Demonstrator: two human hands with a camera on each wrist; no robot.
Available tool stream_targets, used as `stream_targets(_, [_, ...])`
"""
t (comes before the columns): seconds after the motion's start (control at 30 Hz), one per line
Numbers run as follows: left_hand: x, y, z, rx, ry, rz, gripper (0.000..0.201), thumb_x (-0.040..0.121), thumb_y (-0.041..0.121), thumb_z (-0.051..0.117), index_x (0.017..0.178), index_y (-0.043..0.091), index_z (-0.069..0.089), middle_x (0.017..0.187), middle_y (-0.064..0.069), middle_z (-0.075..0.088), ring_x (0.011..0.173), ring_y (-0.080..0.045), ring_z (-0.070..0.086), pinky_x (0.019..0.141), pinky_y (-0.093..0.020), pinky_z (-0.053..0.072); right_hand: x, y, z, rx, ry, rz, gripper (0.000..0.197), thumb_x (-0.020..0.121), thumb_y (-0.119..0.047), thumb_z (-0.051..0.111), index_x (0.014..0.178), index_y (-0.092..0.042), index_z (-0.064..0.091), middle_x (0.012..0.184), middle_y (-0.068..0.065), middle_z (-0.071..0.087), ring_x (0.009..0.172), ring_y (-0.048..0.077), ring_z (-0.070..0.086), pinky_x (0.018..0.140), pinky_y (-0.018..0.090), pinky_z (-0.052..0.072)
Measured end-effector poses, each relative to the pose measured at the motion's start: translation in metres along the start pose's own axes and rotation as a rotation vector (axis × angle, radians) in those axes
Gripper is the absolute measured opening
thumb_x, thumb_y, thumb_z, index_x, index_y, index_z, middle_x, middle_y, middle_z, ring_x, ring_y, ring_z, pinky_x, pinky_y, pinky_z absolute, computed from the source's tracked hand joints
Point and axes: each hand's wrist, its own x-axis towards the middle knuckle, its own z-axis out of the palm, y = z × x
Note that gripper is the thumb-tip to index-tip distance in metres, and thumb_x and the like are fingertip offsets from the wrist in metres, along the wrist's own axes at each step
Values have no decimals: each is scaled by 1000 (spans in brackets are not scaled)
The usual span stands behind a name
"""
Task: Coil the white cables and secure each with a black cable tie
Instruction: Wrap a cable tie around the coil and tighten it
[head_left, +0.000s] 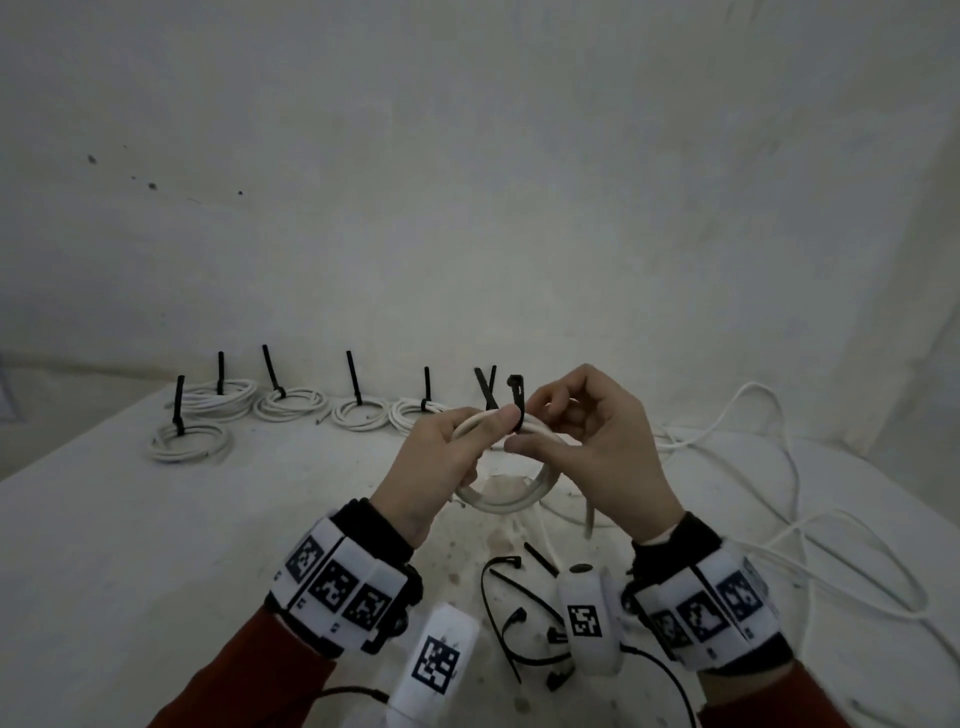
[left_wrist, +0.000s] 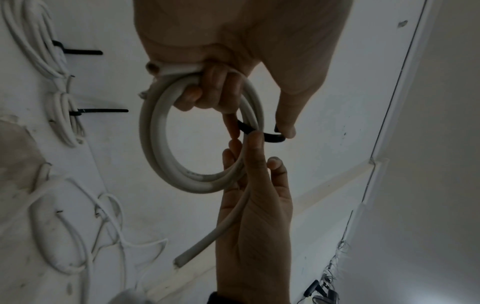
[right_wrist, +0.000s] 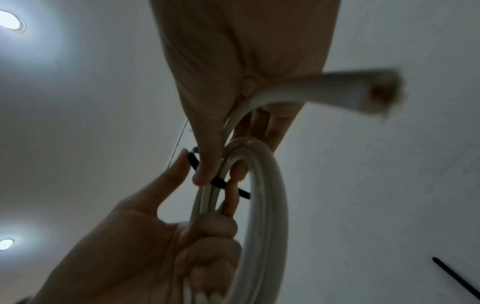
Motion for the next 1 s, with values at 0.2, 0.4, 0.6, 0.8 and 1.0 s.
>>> stream_targets(0.2, [3, -3, -8, -176, 1, -21, 28, 72, 38, 67, 48, 25, 61, 58, 1, 17, 53, -13, 15, 53, -30, 16, 11, -21, -17, 201, -34, 266, 30, 71, -20, 73, 90, -5, 56, 93, 16, 70, 76, 25, 68, 69, 30, 56])
stream_targets(0.4, [6, -15, -6, -255, -72, -34, 29, 61, 40, 62, 47, 23, 44, 50, 6, 26, 47, -10, 21, 47, -23, 25, 14, 0, 3, 168, 64, 573, 26, 91, -23, 61, 98, 1, 69, 92, 16, 74, 71, 22, 68, 66, 26, 57])
stream_targets(0.6, [7, -19, -8, -344, -142, -190, 25, 69, 28, 54, 59, 16, 35, 51, 6, 23, 45, -7, 19, 46, -20, 19, 10, 5, 11, 257, 182, 460, 32, 81, -10, 73, 111, -9, 62, 89, 15, 74, 69, 21, 71, 60, 24, 54])
stream_targets(0.8, [8, -21, -6, -304, -165, -157, 42, 61, 46, 67, 63, 9, 48, 49, 7, 23, 46, -9, 18, 50, -27, 15, 9, 7, 11, 130, 236, 300, 17, 75, 3, 74, 91, 0, 72, 80, 17, 73, 65, 27, 69, 60, 26, 56])
stream_targets(1.0, [6, -18, -4, -278, -158, -143, 36, 73, 46, 63, 51, 18, 64, 50, 6, 24, 49, -11, 18, 53, -31, 14, 7, 5, 6, 11, 197, 205, 11, 76, 5, 74, 80, -5, 74, 74, 11, 74, 67, 32, 71, 65, 33, 59])
